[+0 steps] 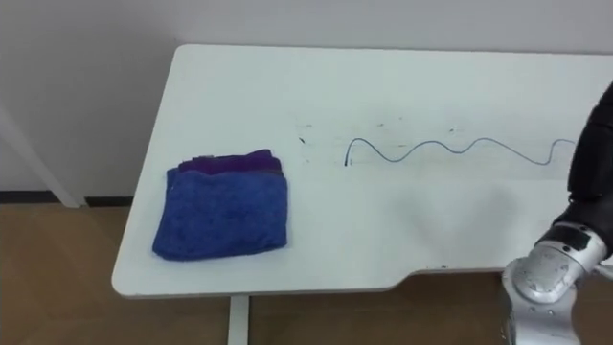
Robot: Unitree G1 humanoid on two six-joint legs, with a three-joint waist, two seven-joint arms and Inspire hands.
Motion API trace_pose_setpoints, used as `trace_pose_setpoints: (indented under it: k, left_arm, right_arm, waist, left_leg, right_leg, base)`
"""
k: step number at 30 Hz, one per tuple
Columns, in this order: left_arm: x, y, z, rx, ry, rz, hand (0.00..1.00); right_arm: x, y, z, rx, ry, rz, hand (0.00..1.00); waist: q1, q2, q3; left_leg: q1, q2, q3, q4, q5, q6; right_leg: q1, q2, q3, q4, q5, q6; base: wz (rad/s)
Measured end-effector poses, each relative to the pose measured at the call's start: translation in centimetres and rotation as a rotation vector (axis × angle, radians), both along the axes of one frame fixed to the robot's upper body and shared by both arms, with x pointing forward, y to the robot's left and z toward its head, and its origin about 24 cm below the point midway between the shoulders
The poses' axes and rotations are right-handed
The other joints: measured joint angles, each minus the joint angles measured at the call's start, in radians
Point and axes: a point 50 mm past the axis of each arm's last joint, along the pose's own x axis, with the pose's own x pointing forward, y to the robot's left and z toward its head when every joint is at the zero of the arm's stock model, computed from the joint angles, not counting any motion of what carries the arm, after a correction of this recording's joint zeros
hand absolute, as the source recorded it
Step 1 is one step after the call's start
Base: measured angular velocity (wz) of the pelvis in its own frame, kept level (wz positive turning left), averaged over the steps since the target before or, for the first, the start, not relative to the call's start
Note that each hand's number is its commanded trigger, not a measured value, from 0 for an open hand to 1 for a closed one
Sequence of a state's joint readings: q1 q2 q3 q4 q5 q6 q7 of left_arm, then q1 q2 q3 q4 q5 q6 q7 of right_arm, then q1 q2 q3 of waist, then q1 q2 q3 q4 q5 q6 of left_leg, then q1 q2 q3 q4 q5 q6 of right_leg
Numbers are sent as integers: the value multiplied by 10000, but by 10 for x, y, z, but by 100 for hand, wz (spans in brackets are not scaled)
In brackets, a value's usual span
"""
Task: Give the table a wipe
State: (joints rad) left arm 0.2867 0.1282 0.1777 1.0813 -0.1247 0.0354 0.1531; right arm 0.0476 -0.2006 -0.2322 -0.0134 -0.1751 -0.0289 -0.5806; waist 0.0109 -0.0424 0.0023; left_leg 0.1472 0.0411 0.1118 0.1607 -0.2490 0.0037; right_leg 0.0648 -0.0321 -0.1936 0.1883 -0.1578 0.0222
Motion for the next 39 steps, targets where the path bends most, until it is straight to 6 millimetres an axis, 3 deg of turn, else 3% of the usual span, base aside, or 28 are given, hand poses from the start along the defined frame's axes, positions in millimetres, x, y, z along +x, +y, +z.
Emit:
trace_pose_setpoints:
  k: [3,8,17,24,30,34,39]
  left_arm:
    - [2,-3,-1,-182,9,-182,0]
    - [3,-5,-2,-225,-35,-441,0]
    - [21,-2,-1,-131,-409,-1198,0]
    - [32,0,-1,-383,-570,-1847,0]
    - [42,0,0,-534,-754,-2294,0]
    - [43,0,0,-544,-808,-2298,0]
    - [47,-3,-1,-563,-821,-2458,0]
  right_arm:
    - [8,17,24,-1147,-675,769,0]
    - [15,45,38,-3001,-855,2037,0]
    - [18,101,49,-5474,-692,4794,0]
    - [16,137,38,-6670,-32,6774,0]
    - [12,154,22,-7846,996,8161,0]
    - [11,158,10,-8046,1550,8581,0]
    - [12,153,-28,-8582,3474,8686,0]
  waist:
    - [147,102,-38]
    - [321,139,-64]
    - [770,-158,10]
    - [1101,-314,22]
    - [1527,-336,17]
    - [1625,-342,15]
    - [1587,-269,68]
  left_leg:
    - [-59,15,-12,-8,0,0]
    - [-142,18,-59,50,2,-1]
    - [-211,15,-122,42,3,-2]
    - [-352,1,-313,48,4,-1]
    - [-488,6,-314,50,15,-3]
    - [-477,-2,-373,32,15,-3]
    - [-399,-19,-613,23,15,-2]
  right_leg:
    - [-86,15,3,29,23,-33]
    - [-125,22,3,24,24,-34]
    - [-133,6,-108,-29,24,-34]
    - [-166,-8,-249,-54,25,-32]
    - [-314,-7,-261,-69,25,-32]
    - [-190,-9,-341,-210,30,-25]
    - [-7,-30,-558,-283,29,-24]
  base:
    - [-1]
    - [3]
    - [2]
    - [7]
    - [1]
    - [7]
    - [12]
